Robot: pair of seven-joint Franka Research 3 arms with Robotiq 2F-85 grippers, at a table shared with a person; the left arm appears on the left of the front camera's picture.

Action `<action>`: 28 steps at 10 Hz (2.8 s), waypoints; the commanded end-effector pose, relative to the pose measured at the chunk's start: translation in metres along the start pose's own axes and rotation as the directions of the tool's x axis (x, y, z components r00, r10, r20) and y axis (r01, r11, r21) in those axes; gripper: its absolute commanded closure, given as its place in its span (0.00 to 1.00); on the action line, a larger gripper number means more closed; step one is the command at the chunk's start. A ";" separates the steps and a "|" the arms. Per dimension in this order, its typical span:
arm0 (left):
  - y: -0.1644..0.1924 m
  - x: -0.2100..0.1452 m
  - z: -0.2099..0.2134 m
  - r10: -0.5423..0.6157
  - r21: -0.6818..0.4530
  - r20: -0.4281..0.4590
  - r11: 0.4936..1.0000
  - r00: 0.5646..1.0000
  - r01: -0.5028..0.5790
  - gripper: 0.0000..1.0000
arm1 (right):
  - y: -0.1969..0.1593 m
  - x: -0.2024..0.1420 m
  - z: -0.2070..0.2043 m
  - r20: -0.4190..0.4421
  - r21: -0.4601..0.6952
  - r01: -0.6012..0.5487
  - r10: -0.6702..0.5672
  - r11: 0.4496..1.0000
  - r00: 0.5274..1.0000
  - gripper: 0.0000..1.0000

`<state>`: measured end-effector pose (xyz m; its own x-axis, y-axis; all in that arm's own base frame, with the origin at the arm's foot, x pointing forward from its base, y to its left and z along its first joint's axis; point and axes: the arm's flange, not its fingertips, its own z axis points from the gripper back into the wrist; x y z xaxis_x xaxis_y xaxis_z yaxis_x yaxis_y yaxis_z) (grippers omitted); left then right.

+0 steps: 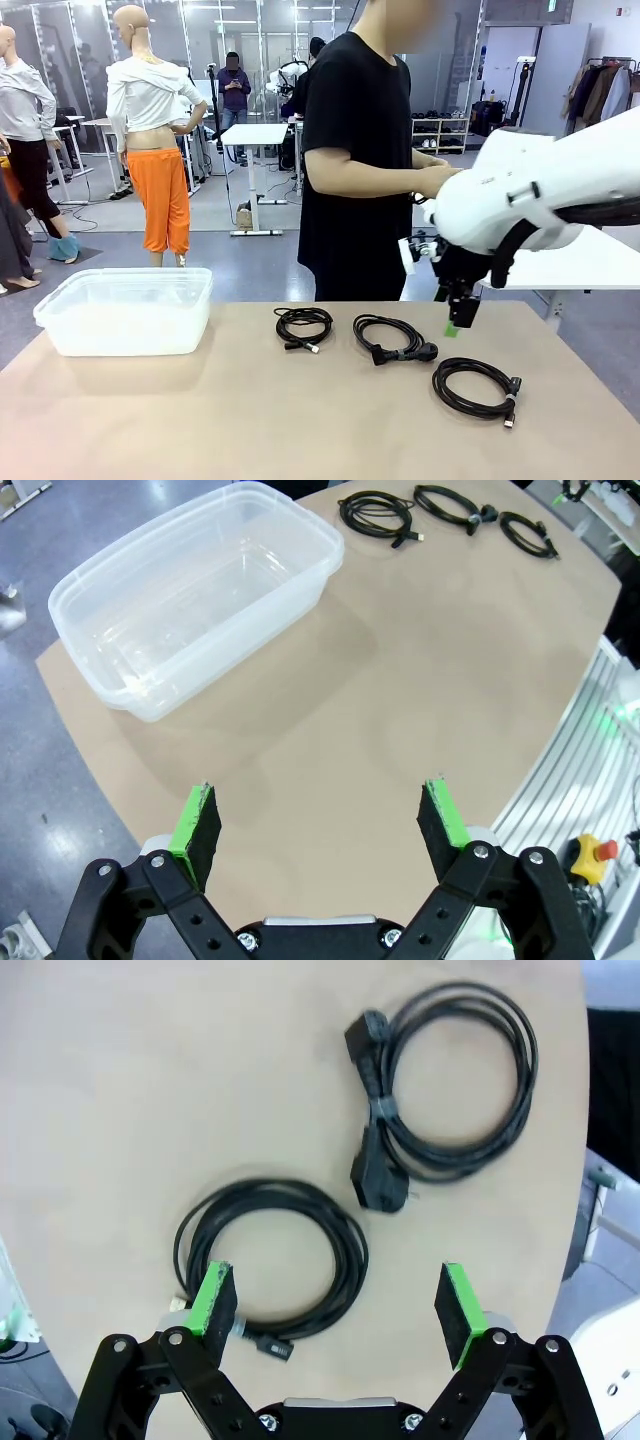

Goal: Organize and store the cables.
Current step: Place the Power Cable into the Organizing box.

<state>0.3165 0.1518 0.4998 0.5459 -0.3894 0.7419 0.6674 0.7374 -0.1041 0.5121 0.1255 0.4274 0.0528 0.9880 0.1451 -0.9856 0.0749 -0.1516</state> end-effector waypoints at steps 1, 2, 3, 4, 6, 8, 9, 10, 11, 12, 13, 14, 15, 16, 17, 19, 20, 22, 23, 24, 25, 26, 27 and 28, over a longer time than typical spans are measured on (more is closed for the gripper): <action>0.000 -0.002 0.001 -0.015 -0.013 0.011 1.000 1.000 0.015 0.00 | -0.008 0.016 -0.017 -0.029 -0.024 -0.059 0.059 0.998 0.998 0.00; 0.000 -0.002 0.001 -0.015 -0.013 0.011 1.000 1.000 0.015 0.00 | -0.009 0.025 -0.033 -0.032 -0.010 -0.079 0.078 0.997 0.996 0.00; 0.000 -0.002 0.001 -0.015 -0.013 0.011 1.000 1.000 0.015 0.00 | -0.010 0.030 -0.050 -0.047 -0.031 -0.099 0.098 0.995 0.994 0.00; 0.000 -0.002 0.001 -0.015 -0.013 0.011 1.000 1.000 0.015 0.00 | -0.013 0.035 -0.065 -0.066 -0.084 -0.119 0.113 0.989 0.991 0.00; 0.000 -0.002 0.001 -0.015 -0.013 0.011 1.000 1.000 0.015 0.00 | -0.016 0.040 -0.088 -0.097 -0.040 -0.118 0.114 0.992 0.989 0.00; 0.000 -0.002 0.001 -0.015 -0.013 0.011 1.000 1.000 0.015 0.00 | -0.033 0.042 -0.106 -0.125 -0.030 -0.073 0.068 0.997 0.990 0.00; 0.000 -0.002 0.001 -0.015 -0.013 0.011 1.000 1.000 0.015 0.00 | -0.040 0.044 -0.108 -0.118 -0.007 -0.054 0.053 0.999 0.992 0.00; 0.000 -0.002 0.001 -0.015 -0.013 0.011 1.000 1.000 0.015 0.00 | -0.044 0.047 -0.112 -0.128 0.003 -0.050 0.050 0.999 0.991 0.00; 0.000 -0.002 0.001 -0.015 -0.013 0.011 1.000 1.000 0.015 0.00 | -0.045 0.050 -0.119 -0.151 0.011 -0.053 0.054 0.999 0.987 0.00; 0.000 -0.002 0.001 -0.015 -0.013 0.011 1.000 1.000 0.015 0.00 | -0.047 0.051 -0.128 -0.177 0.019 -0.055 0.058 0.998 0.982 0.00; 0.000 -0.002 0.001 -0.015 -0.013 0.011 1.000 1.000 0.015 0.00 | -0.050 0.054 -0.133 -0.192 0.025 -0.056 0.060 0.998 0.979 0.00; 0.000 -0.002 0.001 -0.015 -0.013 0.011 1.000 1.000 0.015 0.00 | -0.050 0.057 -0.136 -0.197 0.033 -0.062 0.067 0.998 0.978 0.00; 0.000 -0.002 0.001 -0.015 -0.013 0.011 1.000 1.000 0.015 0.00 | -0.050 0.059 -0.141 -0.196 0.040 -0.053 0.060 0.998 0.979 0.00; 0.000 -0.002 0.001 -0.015 -0.013 0.011 1.000 1.000 0.015 0.00 | -0.048 0.062 -0.143 -0.187 0.050 -0.048 0.057 0.998 0.981 0.00; 0.000 -0.002 0.001 -0.015 -0.013 0.011 1.000 1.000 0.015 0.00 | -0.046 0.064 -0.145 -0.186 0.053 -0.052 0.061 0.997 0.981 0.00; 0.000 -0.002 0.001 -0.015 -0.013 0.011 1.000 1.000 0.015 0.00 | -0.047 0.066 -0.145 -0.194 0.059 -0.052 0.063 0.997 0.979 0.51; 0.000 -0.002 0.001 -0.015 -0.013 0.011 1.000 1.000 0.015 0.00 | -0.047 0.066 -0.146 -0.198 0.069 -0.051 0.064 0.996 0.978 0.71; 0.000 -0.002 0.001 -0.015 -0.013 0.011 1.000 1.000 0.015 0.00 | -0.051 0.064 -0.147 -0.201 0.083 -0.040 0.056 0.996 0.978 1.00; 0.000 -0.002 0.001 -0.015 -0.013 0.011 1.000 1.000 0.015 0.00 | -0.051 0.064 -0.147 -0.203 0.085 -0.040 0.057 0.996 0.978 1.00; 0.000 -0.002 0.001 -0.015 -0.013 0.011 1.000 1.000 0.015 0.00 | -0.052 0.066 -0.147 -0.204 0.091 -0.041 0.059 0.995 0.977 0.97; 0.000 -0.002 0.001 -0.015 -0.013 0.011 1.000 1.000 0.015 0.00 | -0.055 0.066 -0.145 -0.206 0.103 -0.014 0.035 0.995 0.978 1.00; 0.000 -0.002 0.001 -0.015 -0.013 0.011 1.000 1.000 0.015 0.00 | -0.059 0.064 -0.141 -0.201 0.107 0.031 -0.009 0.994 0.979 1.00; 0.000 -0.002 0.001 -0.015 -0.013 0.011 1.000 1.000 0.015 0.00 | -0.060 0.065 -0.135 -0.188 0.109 0.043 -0.022 0.993 0.982 1.00; 0.000 -0.002 0.001 -0.015 -0.013 0.011 1.000 1.000 0.015 0.00 | -0.058 0.067 -0.124 -0.187 0.114 0.058 -0.036 0.992 0.982 1.00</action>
<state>0.3163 0.1521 0.4998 0.5463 -0.3893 0.7417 0.6668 0.7380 -0.1038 0.5933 0.2006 0.3140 0.0736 0.9960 -0.0506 -0.9962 0.0711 -0.0493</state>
